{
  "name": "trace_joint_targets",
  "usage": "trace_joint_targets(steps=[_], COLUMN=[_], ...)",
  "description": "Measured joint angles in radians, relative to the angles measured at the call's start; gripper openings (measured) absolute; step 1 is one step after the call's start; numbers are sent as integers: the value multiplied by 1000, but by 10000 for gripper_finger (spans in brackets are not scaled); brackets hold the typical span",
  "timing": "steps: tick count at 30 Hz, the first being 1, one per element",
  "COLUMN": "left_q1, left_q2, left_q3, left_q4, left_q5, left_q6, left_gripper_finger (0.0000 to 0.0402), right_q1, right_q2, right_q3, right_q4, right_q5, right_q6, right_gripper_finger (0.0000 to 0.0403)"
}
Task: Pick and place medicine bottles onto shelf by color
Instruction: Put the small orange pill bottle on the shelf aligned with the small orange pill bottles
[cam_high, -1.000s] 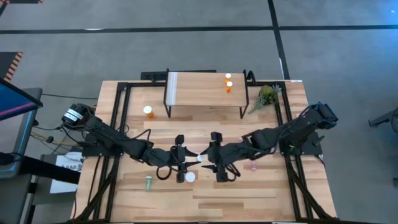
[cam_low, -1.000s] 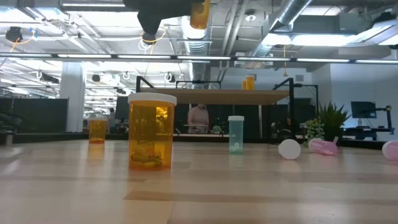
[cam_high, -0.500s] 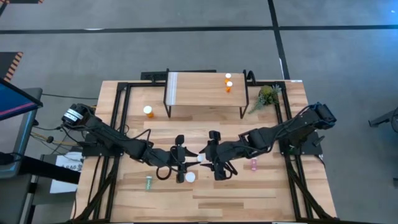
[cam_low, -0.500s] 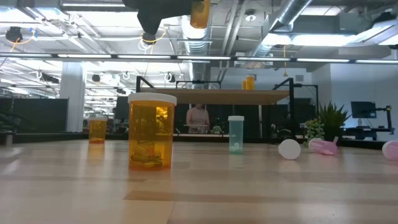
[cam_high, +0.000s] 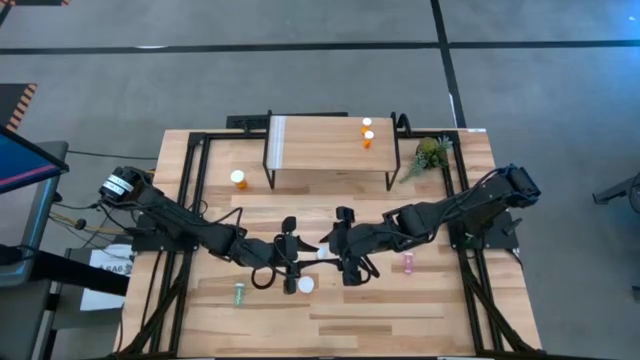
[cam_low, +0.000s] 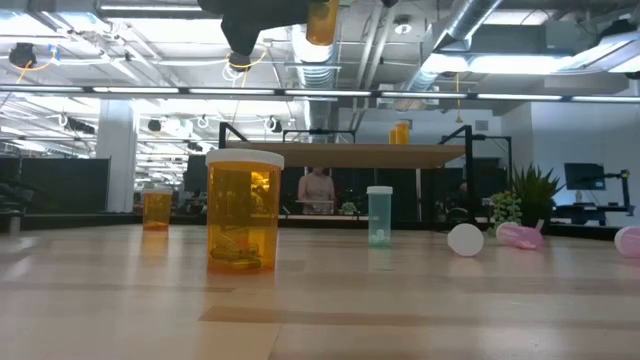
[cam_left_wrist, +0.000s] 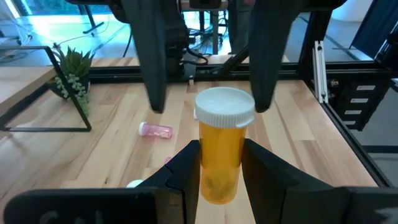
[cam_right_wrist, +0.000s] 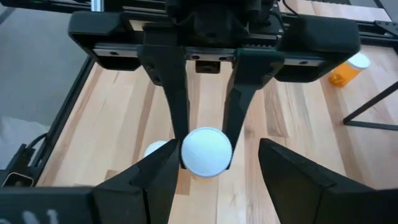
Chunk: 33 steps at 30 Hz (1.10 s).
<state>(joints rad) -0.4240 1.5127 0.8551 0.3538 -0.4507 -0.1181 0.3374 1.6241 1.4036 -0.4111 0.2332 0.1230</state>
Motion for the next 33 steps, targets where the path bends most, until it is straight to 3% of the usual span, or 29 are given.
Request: trace_joint_targets(steps=[16, 33], left_q1=[1, 0], left_q2=[0, 1], left_q3=[0, 0], left_q4=[0, 2], left_q5=[-3, 2], left_q6=[-3, -7], left_gripper_finger=[91, 91], right_q1=[1, 0], right_q2=[0, 0], right_q3=[0, 0], right_q4=[-3, -3], right_q5=[-2, -30], right_q6=[1, 0], right_gripper_finger=[159, 155])
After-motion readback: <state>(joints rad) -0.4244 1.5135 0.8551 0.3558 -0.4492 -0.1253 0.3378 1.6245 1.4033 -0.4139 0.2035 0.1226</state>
